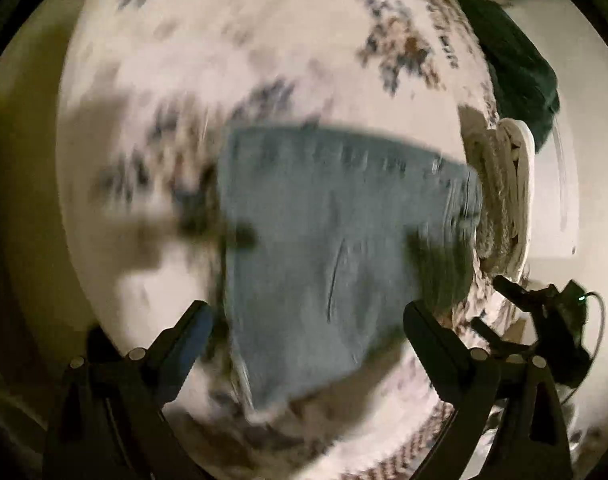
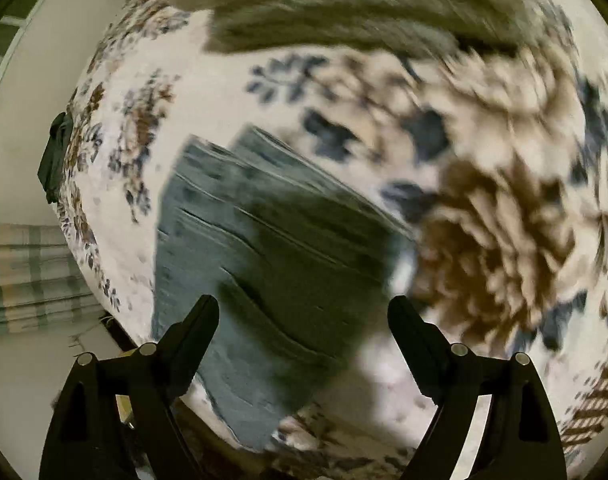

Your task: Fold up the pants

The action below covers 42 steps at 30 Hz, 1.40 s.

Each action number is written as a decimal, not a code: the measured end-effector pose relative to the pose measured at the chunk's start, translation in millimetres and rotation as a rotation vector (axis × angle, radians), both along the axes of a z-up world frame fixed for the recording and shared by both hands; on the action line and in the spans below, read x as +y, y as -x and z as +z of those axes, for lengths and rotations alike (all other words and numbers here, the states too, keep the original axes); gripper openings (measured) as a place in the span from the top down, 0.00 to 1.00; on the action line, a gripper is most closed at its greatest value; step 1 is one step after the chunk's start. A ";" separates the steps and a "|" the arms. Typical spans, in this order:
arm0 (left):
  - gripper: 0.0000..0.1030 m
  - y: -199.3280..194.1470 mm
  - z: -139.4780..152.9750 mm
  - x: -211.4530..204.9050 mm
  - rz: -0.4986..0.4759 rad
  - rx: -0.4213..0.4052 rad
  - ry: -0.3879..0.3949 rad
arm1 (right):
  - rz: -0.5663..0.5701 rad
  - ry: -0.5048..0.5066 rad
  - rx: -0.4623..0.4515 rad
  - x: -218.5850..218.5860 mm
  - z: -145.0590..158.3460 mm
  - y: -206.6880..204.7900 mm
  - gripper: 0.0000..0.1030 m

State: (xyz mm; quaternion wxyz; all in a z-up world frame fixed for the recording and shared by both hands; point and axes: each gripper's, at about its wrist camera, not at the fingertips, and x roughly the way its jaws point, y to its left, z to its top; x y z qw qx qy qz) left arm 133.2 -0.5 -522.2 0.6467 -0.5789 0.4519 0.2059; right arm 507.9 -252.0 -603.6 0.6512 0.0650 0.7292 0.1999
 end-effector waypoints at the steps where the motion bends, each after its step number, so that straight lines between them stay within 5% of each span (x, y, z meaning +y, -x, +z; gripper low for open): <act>1: 0.05 3.6 -1.7 -12.8 0.026 0.004 0.024 | -0.004 -0.012 0.015 -6.6 -7.0 0.8 0.14; 9: 0.05 9.4 -41.4 -77.1 0.235 -0.013 0.265 | -0.011 -0.136 0.113 -21.9 -64.8 -1.5 0.18; 11: 0.05 9.3 -56.4 -79.2 0.329 -0.021 0.313 | -0.029 -0.175 0.138 -24.1 -76.3 -2.0 0.34; 15: 0.05 10.0 -79.0 -69.8 0.508 -0.068 0.370 | -0.051 -0.199 0.124 -29.3 -84.1 1.8 0.45; 20: 0.07 13.7 -88.3 -61.3 0.705 -0.107 0.377 | -0.133 -0.269 0.140 -50.6 -87.3 6.9 0.72; 22: 0.28 15.5 -82.7 -60.0 0.746 -0.114 0.366 | -0.152 -0.289 0.137 -59.2 -84.1 8.7 0.82; 23: 0.60 16.7 -78.1 -56.9 0.746 -0.121 0.345 | -0.163 -0.305 0.138 -64.0 -81.2 10.4 0.84; 26: 0.69 15.5 -67.0 -40.2 0.686 -0.161 0.288 | -0.191 -0.353 0.146 -79.3 -70.0 20.1 0.89; 31: 0.70 28.4 -56.3 -15.0 0.598 -0.224 0.225 | -0.129 -0.367 0.149 -80.0 -59.9 34.9 0.88; 34: 0.65 27.2 -76.5 -8.2 0.596 -0.242 0.283 | -0.093 -0.331 0.151 -75.5 -71.0 30.8 0.70; 42: 0.24 5.9 -93.1 -7.5 0.647 -0.286 0.265 | -0.128 -0.366 0.137 -70.2 -93.9 21.7 0.42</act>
